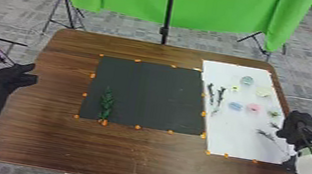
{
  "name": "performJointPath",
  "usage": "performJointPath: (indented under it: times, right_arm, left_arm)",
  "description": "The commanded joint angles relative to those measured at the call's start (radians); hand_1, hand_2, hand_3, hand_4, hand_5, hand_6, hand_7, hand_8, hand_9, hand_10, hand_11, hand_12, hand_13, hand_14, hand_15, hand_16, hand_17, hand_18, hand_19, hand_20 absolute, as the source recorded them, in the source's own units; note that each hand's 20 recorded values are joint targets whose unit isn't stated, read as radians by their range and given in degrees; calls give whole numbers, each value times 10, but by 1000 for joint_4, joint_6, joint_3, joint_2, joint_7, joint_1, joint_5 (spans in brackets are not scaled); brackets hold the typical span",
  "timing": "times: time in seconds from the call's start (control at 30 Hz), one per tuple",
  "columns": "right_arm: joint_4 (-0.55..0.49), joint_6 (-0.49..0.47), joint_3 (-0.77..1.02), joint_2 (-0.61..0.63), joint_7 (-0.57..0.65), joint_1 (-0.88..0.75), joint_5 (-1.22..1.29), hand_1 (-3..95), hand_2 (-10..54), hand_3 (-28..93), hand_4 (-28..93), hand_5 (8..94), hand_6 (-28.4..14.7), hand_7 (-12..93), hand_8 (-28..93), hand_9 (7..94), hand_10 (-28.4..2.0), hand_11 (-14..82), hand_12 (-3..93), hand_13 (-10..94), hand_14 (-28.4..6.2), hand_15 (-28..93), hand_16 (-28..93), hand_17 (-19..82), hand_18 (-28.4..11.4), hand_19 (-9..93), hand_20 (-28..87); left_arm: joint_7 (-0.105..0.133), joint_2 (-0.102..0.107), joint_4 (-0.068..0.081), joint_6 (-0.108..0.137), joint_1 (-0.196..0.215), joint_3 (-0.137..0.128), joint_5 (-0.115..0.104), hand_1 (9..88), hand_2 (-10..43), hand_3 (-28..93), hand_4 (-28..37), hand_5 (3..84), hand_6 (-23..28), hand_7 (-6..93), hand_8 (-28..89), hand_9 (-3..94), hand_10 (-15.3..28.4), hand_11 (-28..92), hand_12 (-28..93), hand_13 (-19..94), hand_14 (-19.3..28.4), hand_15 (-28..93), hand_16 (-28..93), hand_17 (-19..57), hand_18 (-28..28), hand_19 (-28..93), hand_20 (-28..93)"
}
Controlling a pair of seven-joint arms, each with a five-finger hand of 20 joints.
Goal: Arrange flowers
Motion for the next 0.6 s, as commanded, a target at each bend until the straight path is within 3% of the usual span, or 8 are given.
performJointPath:
  times: [0.03,0.2,0.43,0.6]
  right_arm:
    - [-143,86,-118,49,4,181,-5,569,-95,569,-131,784,-15,342,171,910,-104,387,289,937,-9,604,293,666,-135,932,517]
    - [-159,94,-377,20,-8,453,25,569,-95,569,-122,786,-17,345,172,912,-105,395,287,937,-9,615,289,677,-131,932,526]
    - [-69,107,-772,-148,-33,822,66,581,-95,555,-113,791,-22,338,174,916,-107,400,283,937,-9,628,273,691,-122,932,523]
    - [24,94,-894,-313,-27,913,95,586,-95,548,-102,796,-26,332,177,917,-111,403,282,937,-7,638,259,702,-113,932,509]
  left_arm:
    - [-21,-5,-11,-15,24,-15,10,241,197,625,-283,494,78,87,-60,514,161,196,99,422,194,178,-40,125,122,118,150]
    - [-28,1,-15,-18,32,-27,11,242,193,627,-283,493,78,87,-60,513,161,196,99,421,194,178,-40,125,121,117,150]
    - [-34,6,-20,-24,39,-33,14,245,189,628,-283,492,79,85,-60,511,162,195,99,420,195,178,-40,125,121,117,150]
    - [-44,16,-24,-34,42,-40,22,246,189,627,-283,491,79,84,-59,511,161,195,99,420,194,177,-40,124,121,116,149]
